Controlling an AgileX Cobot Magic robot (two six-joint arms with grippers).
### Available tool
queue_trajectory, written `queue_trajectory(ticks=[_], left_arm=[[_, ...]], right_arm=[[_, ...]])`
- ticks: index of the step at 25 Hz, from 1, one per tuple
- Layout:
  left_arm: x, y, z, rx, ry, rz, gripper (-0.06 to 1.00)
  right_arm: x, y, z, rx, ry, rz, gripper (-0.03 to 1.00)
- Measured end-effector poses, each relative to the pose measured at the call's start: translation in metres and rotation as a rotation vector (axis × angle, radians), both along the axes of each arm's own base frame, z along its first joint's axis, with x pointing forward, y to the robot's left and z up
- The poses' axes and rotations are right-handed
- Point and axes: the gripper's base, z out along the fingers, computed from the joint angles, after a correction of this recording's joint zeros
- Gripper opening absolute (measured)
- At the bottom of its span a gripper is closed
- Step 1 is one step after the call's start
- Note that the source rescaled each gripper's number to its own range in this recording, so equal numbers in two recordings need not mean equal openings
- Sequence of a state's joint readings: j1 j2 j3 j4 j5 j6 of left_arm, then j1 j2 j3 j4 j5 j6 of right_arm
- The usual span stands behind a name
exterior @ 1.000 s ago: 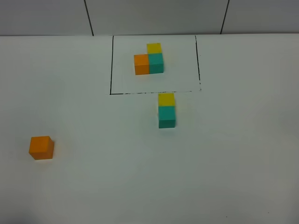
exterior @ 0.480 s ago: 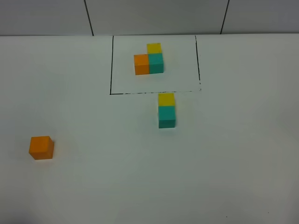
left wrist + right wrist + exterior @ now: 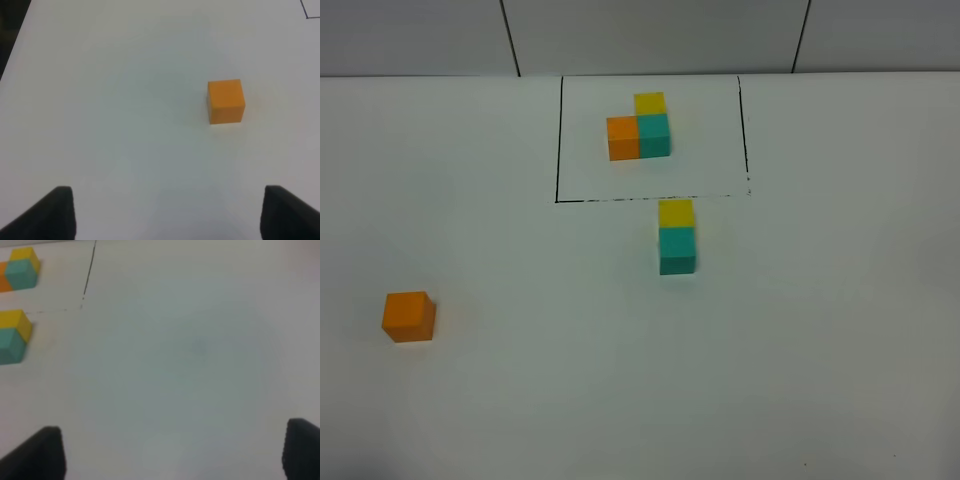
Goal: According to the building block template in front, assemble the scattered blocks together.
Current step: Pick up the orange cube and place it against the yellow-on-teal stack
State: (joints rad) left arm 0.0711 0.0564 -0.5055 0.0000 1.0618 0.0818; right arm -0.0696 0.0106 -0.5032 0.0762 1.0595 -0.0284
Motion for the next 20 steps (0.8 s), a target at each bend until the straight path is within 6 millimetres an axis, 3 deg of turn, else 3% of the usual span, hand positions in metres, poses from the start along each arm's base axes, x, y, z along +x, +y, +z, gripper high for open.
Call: queue_trajectory(ticks=[17, 20], left_arm=[[0.0000, 0.0000, 0.0000, -0.001, 0.000, 0.001, 1.00], [0.0000, 0.0000, 0.0000, -0.001, 0.000, 0.001, 1.00]], right_arm=[[0.0000, -0.0001, 0.0000, 0.003, 0.000, -0.002, 0.10], [0.0000, -0.0001, 0.0000, 0.003, 0.000, -0.002, 0.03]])
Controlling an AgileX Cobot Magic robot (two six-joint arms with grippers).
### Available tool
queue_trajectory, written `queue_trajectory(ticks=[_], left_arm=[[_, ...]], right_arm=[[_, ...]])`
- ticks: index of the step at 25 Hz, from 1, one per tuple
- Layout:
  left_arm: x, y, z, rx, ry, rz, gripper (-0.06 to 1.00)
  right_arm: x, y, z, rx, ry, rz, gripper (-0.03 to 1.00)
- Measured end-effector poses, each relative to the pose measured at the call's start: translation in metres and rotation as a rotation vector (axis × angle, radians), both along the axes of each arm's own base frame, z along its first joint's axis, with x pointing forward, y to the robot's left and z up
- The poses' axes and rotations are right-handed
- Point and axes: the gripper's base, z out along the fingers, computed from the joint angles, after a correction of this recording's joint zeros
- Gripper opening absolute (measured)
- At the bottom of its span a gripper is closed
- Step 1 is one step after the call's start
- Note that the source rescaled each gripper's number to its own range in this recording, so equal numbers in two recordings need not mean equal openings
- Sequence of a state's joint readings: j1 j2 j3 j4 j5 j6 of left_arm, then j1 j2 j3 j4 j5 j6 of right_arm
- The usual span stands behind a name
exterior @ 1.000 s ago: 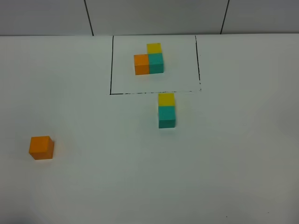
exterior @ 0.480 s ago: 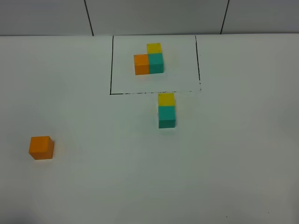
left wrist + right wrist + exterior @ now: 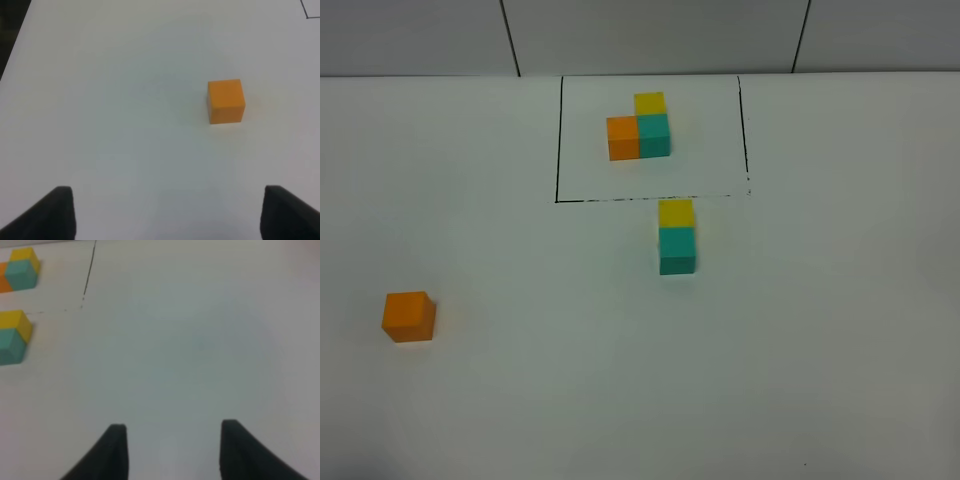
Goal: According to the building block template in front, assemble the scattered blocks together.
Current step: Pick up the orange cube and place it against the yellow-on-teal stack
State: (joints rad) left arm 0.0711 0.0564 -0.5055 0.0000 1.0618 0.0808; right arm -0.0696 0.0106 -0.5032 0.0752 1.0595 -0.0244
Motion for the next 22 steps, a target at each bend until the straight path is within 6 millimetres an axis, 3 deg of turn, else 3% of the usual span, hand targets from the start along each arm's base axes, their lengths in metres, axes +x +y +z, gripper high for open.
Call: queue_trajectory(ticks=[15, 18, 22], left_arm=[[0.0000, 0.0000, 0.0000, 0.001, 0.000, -0.001, 1.00], [0.0000, 0.0000, 0.0000, 0.001, 0.000, -0.001, 1.00], [0.0034, 0.0002, 0.0000, -0.001, 0.023, -0.001, 1.00]], right_arm=[[0.0000, 0.0000, 0.0000, 0.000, 0.000, 0.000, 0.02], [0.0000, 0.0000, 0.0000, 0.000, 0.000, 0.000, 0.11], [0.0000, 0.0000, 0.0000, 0.000, 0.000, 0.000, 0.34]])
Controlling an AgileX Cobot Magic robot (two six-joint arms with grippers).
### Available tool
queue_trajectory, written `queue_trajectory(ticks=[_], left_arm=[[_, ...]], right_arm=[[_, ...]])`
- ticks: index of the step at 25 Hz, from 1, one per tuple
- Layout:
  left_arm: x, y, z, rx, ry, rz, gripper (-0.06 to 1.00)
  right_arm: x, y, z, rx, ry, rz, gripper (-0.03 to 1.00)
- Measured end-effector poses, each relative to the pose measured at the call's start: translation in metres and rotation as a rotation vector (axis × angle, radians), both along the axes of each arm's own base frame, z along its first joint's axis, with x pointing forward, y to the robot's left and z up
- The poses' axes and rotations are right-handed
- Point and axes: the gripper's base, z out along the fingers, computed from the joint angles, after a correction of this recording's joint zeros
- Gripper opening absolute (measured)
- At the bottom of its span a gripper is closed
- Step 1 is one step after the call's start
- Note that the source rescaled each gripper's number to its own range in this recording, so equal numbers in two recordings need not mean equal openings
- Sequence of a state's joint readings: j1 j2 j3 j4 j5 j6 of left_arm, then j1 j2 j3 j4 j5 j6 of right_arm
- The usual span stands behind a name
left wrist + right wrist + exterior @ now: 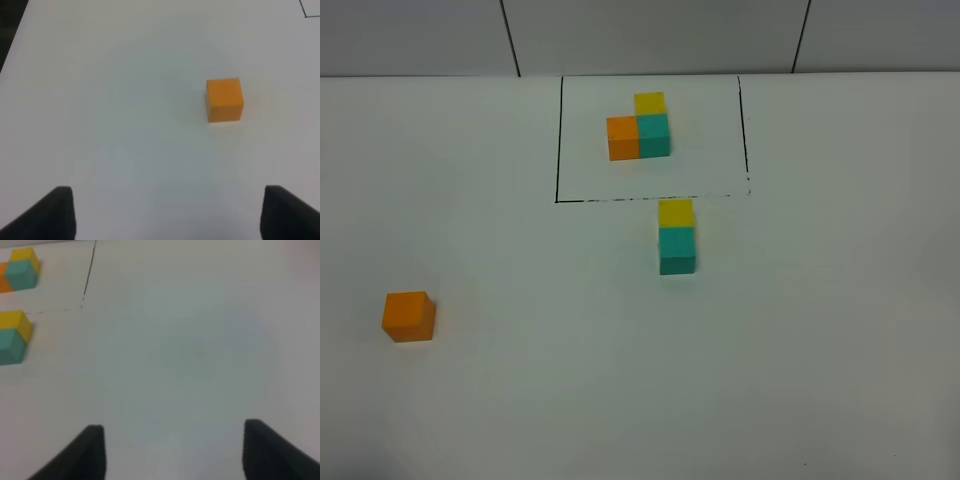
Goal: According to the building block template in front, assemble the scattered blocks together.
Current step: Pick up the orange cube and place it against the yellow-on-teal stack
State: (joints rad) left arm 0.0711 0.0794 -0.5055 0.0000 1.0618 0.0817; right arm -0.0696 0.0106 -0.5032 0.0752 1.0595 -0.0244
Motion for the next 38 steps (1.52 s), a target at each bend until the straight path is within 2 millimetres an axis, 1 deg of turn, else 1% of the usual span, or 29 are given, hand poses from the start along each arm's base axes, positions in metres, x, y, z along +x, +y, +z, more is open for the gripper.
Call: queue_trajectory(ticks=[2, 4, 6, 8, 9, 13, 16, 18, 19, 21, 23, 26, 29, 35, 38], left_arm=[[0.006, -0.001, 0.000, -0.013, 0.041, -0.006, 1.00], [0.019, -0.003, 0.001, -0.053, 0.104, -0.019, 1.00], [0.037, -0.006, 0.004, -0.118, 0.165, -0.027, 1.00], [0.062, -0.009, 0.005, -0.189, 0.251, -0.031, 1.00], [0.075, -0.009, 0.005, -0.207, 0.284, -0.028, 1.00], [0.138, -0.004, -0.003, -0.233, 0.470, 0.002, 1.00], [0.190, -0.002, -0.007, -0.259, 0.583, 0.016, 1.00], [0.222, -0.002, -0.017, -0.273, 0.672, 0.013, 1.00], [0.236, -0.005, -0.021, -0.268, 0.707, 0.001, 1.00], [0.257, -0.013, -0.031, -0.251, 0.767, -0.029, 1.00], [0.274, -0.025, -0.044, -0.220, 0.818, -0.052, 1.00], [0.288, -0.038, -0.059, -0.165, 0.866, -0.045, 1.00], [0.292, -0.042, -0.069, -0.130, 0.895, -0.015, 1.00], [0.290, -0.041, -0.072, -0.119, 0.920, -0.001, 1.00], [0.282, -0.040, -0.085, -0.118, 0.937, 0.004, 1.00]], right_arm=[[0.000, 0.000, 0.000, 0.000, 0.000, 0.000, 0.46], [0.000, 0.000, 0.000, 0.000, 0.000, 0.000, 0.57], [0.000, 0.000, 0.000, 0.000, 0.000, 0.000, 0.66], [0.000, 0.000, 0.000, 0.000, 0.000, 0.000, 0.72], [0.000, 0.000, 0.000, 0.000, 0.000, 0.000, 0.73], [0.000, 0.000, 0.000, 0.000, 0.000, 0.000, 0.76], [0.000, 0.000, 0.000, 0.000, 0.000, 0.000, 0.76], [0.000, 0.000, 0.000, 0.000, 0.000, 0.000, 0.76], [0.000, 0.000, 0.000, 0.000, 0.000, 0.000, 0.76], [0.000, 0.000, 0.000, 0.000, 0.000, 0.000, 0.76], [0.000, 0.000, 0.000, 0.000, 0.000, 0.000, 0.76], [0.000, 0.000, 0.000, 0.000, 0.000, 0.000, 0.75], [0.000, 0.000, 0.000, 0.000, 0.000, 0.000, 0.75], [0.000, 0.000, 0.000, 0.000, 0.000, 0.000, 0.75], [0.000, 0.000, 0.000, 0.000, 0.000, 0.000, 0.74]])
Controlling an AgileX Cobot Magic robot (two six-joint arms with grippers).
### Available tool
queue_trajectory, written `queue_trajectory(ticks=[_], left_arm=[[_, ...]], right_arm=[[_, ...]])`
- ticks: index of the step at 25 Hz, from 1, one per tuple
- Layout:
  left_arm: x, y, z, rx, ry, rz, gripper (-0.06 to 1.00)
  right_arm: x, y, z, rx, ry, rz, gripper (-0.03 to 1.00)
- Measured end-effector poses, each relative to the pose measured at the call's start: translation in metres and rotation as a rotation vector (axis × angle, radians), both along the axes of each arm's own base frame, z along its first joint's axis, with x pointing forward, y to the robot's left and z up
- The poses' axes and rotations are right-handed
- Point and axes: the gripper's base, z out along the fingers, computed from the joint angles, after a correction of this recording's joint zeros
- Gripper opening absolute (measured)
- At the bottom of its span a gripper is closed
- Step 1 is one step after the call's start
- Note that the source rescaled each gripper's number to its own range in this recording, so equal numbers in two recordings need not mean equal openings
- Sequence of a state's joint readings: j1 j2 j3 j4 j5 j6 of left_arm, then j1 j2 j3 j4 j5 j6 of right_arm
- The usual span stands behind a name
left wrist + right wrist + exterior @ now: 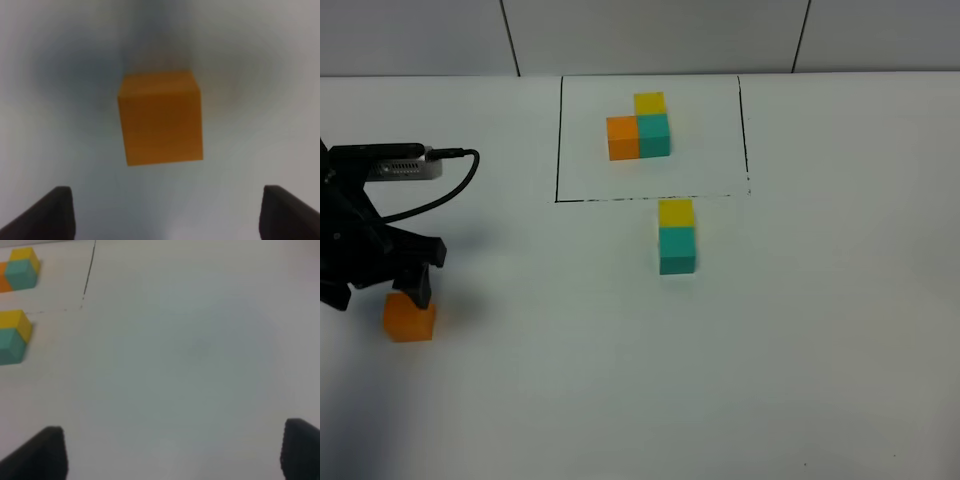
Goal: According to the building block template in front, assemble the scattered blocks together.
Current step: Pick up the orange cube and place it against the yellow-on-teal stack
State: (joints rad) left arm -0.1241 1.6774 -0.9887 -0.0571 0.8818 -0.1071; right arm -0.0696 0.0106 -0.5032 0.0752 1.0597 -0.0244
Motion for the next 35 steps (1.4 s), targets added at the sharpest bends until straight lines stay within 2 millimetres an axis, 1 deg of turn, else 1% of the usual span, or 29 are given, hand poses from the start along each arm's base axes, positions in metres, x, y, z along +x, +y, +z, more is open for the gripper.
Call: queue_trajectory(ticks=[3, 6, 21, 35], left_arm=[[-0.012, 0.002, -0.018, 0.008, 0.014, 0.000, 1.00], [-0.015, 0.003, -0.026, 0.008, -0.015, 0.003, 1.00], [-0.006, 0.003, -0.032, 0.011, -0.141, -0.004, 1.00], [-0.004, 0.003, -0.053, 0.017, -0.098, -0.004, 0.99]], right_arm=[[0.000, 0.000, 0.000, 0.000, 0.000, 0.000, 0.74], [0.000, 0.000, 0.000, 0.000, 0.000, 0.000, 0.74], [0.000, 0.000, 0.000, 0.000, 0.000, 0.000, 0.74], [0.000, 0.000, 0.000, 0.000, 0.000, 0.000, 0.74]])
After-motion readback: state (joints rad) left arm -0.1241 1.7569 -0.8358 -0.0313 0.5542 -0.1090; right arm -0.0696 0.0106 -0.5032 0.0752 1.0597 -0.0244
